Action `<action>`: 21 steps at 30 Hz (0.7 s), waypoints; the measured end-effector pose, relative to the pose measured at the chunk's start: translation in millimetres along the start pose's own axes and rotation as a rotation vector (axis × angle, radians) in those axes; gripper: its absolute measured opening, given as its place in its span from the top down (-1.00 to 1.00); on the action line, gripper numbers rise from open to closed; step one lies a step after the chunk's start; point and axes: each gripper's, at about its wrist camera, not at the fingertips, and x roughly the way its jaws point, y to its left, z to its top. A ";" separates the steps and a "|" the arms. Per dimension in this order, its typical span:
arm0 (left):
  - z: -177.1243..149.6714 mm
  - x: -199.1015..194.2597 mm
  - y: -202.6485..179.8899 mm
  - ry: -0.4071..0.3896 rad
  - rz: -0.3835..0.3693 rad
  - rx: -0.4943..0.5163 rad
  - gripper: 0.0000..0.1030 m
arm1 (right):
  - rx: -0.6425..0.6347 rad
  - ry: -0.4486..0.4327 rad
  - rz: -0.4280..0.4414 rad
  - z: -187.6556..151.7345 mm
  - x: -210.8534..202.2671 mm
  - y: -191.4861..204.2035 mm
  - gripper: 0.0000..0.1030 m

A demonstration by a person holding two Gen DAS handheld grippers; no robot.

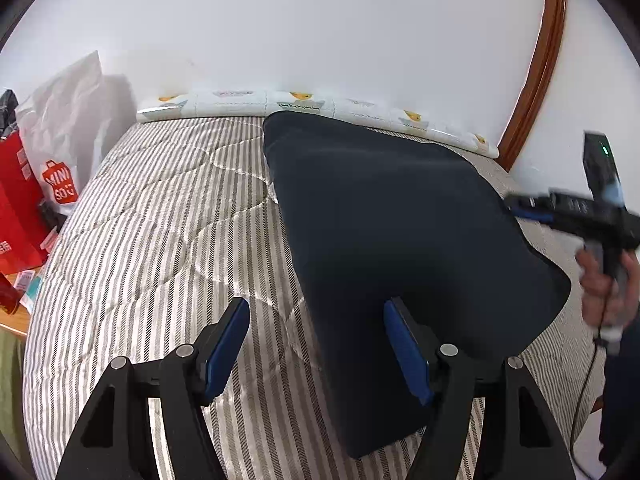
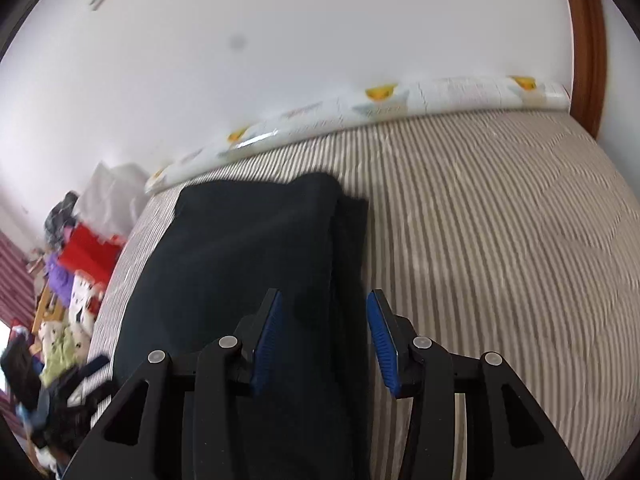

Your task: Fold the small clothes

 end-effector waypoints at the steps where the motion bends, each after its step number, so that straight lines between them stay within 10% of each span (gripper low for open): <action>1: -1.4 -1.1 -0.9 -0.002 0.006 -0.004 -0.31 | 0.000 0.007 0.008 -9.8 -0.3 -0.2 0.15; 3: -4.4 -4.2 -3.0 -0.007 0.022 -0.007 -0.31 | 0.005 0.030 0.044 -24.3 6.1 -1.6 0.87; 8: -13.7 -17.8 -9.2 -0.006 0.079 -0.013 -0.31 | 0.197 -0.064 0.215 -41.8 -5.0 -37.5 0.90; 10: -18.6 -24.0 -11.5 -0.004 0.085 -0.017 -0.31 | 0.239 -0.084 0.155 -49.0 -12.2 -39.1 0.91; 16: -29.2 -53.3 -27.8 -0.029 0.099 -0.016 -0.31 | 0.177 -0.148 -0.083 -69.6 -61.7 -13.4 0.78; 21: -33.3 -85.4 -45.6 -0.067 0.112 -0.019 -0.38 | 0.076 -0.166 -0.183 -91.6 -104.9 18.1 -0.04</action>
